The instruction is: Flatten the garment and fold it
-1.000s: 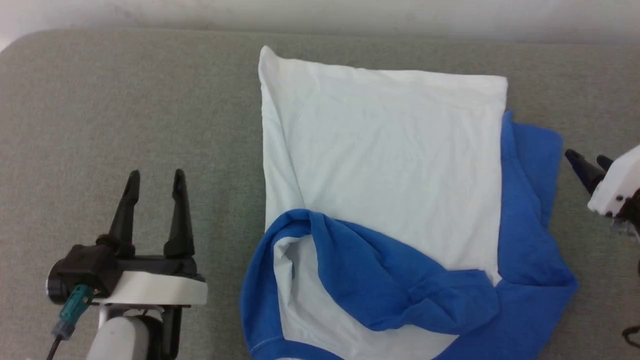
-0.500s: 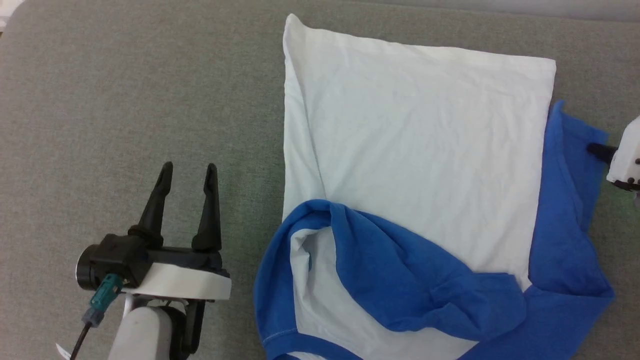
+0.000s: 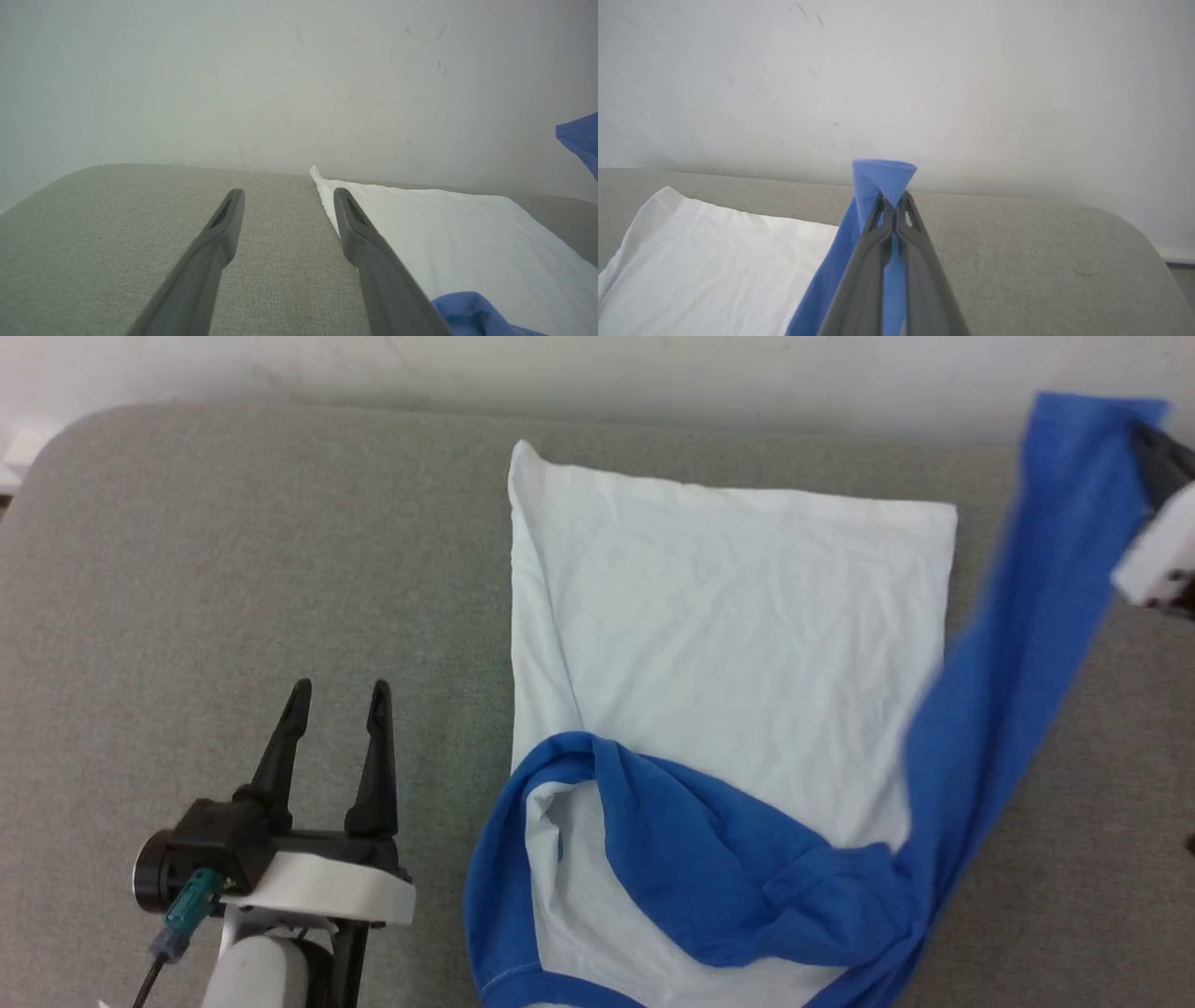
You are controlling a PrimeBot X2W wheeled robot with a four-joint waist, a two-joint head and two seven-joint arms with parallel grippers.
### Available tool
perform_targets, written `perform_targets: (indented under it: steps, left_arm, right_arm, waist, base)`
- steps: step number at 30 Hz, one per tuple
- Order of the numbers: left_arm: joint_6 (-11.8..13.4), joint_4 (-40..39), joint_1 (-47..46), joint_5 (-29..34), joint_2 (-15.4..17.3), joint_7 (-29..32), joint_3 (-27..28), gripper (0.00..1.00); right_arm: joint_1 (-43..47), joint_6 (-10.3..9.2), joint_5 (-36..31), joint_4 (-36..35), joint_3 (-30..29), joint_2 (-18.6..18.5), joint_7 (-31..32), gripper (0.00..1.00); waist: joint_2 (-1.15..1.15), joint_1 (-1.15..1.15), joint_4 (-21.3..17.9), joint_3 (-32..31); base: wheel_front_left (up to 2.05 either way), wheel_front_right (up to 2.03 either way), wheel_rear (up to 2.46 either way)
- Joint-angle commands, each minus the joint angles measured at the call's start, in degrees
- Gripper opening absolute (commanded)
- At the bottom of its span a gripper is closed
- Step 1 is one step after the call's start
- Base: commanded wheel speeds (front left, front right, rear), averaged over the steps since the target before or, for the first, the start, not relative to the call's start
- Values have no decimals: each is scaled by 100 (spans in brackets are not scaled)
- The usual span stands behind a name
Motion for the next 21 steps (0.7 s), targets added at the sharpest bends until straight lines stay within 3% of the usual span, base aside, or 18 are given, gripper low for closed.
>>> perform_targets:
  steps: [1, 6, 10, 14, 21]
  left_arm:
    - [-27, 34, 85, 37, -5, -27, 45, 100]
    - [-61, 105, 203, 53, -1, -27, 50, 100]
    - [-92, 176, 180, 45, -8, -27, -11, 100]
    - [-127, 268, 115, 26, -38, -27, -137, 100]
    - [-177, 455, 15, -65, -129, -27, -363, 100]
  right_arm:
    - [65, -3, -89, -368, 210, 189, -32, 0]
    - [619, -3, -150, -1867, 1195, 932, 222, 0]
    - [1133, -3, -14, -2404, 2122, 1622, 410, 0]
    - [1500, -3, 219, -2213, 2890, 2034, 342, 0]
    - [1705, -3, 780, -1276, 4109, 2115, -79, 0]
  waist:
    - [0, 0, -232, -357]
    - [0, 0, -354, -627]
    - [0, 0, -332, -705]
    - [0, 0, -209, -708]
    - [0, 0, 111, -587]
  base:
    - [0, 0, 0]
    - [0, 0, 0]
    - [0, 0, 0]
    - [0, 0, 0]
    - [0, 0, 0]
